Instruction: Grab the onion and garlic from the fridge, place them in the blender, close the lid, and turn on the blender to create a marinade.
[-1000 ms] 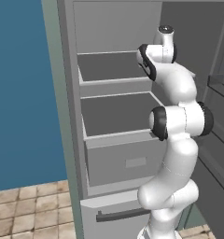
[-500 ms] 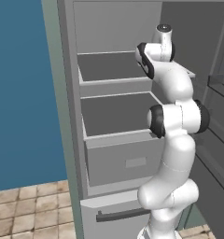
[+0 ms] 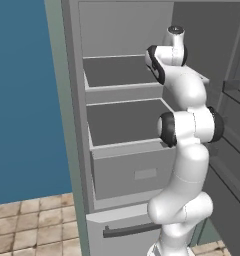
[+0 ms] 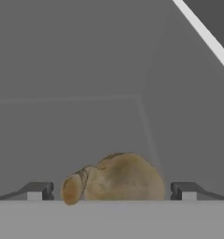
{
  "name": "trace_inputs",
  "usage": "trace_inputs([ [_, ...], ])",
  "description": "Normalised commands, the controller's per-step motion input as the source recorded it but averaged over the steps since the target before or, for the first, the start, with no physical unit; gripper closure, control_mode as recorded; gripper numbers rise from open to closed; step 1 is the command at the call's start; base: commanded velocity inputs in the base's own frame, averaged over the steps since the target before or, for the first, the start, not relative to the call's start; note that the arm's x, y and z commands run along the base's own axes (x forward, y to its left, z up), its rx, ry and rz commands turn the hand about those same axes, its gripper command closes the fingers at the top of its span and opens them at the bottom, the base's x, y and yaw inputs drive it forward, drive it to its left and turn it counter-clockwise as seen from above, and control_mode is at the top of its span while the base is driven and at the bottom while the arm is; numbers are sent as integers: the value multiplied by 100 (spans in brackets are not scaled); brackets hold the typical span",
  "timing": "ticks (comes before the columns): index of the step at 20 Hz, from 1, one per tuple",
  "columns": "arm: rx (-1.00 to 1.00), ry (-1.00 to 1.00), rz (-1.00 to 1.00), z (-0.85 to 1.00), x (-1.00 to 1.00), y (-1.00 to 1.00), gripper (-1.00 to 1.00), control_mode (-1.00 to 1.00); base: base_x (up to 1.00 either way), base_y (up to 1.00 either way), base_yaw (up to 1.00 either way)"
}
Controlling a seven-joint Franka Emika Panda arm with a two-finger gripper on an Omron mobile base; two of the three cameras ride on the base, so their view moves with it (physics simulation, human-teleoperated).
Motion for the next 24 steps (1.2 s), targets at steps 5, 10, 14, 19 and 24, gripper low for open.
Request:
trace_inputs([
  [5, 0, 0, 1, -20, 17, -11, 100, -100, 0, 0, 0],
  [10, 0, -2, 6, -16, 8, -15, 100, -100, 0, 0, 0],
  [14, 0, -6, 6, -14, 0, -6, 100, -100, 0, 0, 0],
  [19, 0, -21, 5, -1, -23, 0, 100, -100, 0, 0, 0],
  [24, 0, -8, 1, 0, -69, 14, 100, -100, 0, 0, 0],
])
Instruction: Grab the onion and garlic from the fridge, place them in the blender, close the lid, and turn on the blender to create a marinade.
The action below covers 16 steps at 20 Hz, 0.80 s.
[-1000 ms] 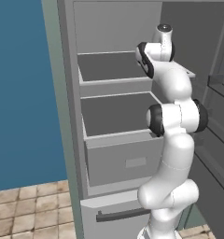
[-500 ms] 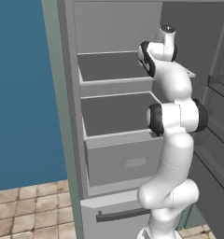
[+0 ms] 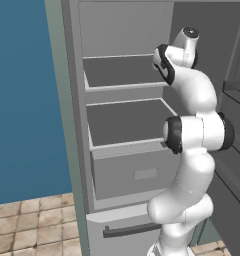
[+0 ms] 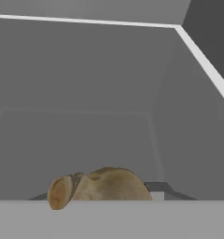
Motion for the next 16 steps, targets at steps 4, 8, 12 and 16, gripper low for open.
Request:
trace_inputs([
  [4, 2, -2, 0, 0, -91, 17, 100, -100, 0, 0, 0],
  [8, 1, 0, 0, 5, -94, 31, 100, -100, 0, 0, 0],
  [12, 3, 0, 0, 3, -97, 33, 100, -100, 0, 0, 0],
  [16, 3, 0, 0, 6, -99, 32, 100, -100, 0, 0, 0],
])
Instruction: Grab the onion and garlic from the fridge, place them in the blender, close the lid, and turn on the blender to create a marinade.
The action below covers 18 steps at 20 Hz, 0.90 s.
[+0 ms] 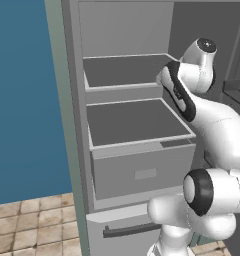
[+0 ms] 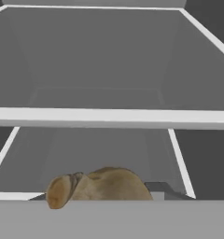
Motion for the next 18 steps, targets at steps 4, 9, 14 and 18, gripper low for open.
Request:
trace_inputs([
  [4, 2, 0, 0, 10, -99, 28, 100, -100, 0, 0, 0],
  [9, 1, 0, 0, 2, -97, 29, 100, -100, 0, 0, 0],
  [14, 0, 1, 0, 0, -99, 37, 100, -100, 0, 0, 0],
  [18, 0, 3, 0, -13, -88, 41, 100, -100, 0, 0, 0],
])
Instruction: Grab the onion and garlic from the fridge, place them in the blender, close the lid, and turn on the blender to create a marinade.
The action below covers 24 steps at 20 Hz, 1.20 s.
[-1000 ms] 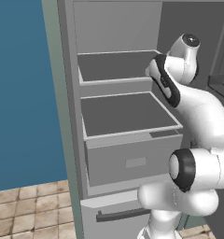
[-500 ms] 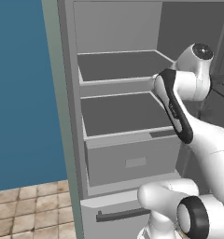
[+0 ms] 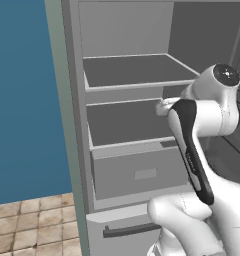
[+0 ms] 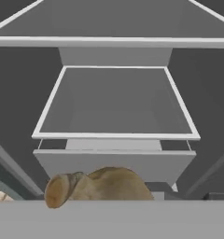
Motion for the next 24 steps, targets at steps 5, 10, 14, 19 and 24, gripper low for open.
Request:
trace_inputs([
  [5, -2, 12, 0, -22, -61, 29, 100, -100, 0, 0, 0],
  [10, 5, 2, -4, -1, -93, 11, 100, -100, 0, 0, 0],
  [14, 5, 0, -5, 0, -70, 4, 100, 100, -23, 0, -1],
  [19, 0, 0, 0, 0, 0, 0, 100, 100, -98, 7, -7],
  [24, 0, 0, 0, 0, 0, 0, 100, 100, -75, 45, -22],
])
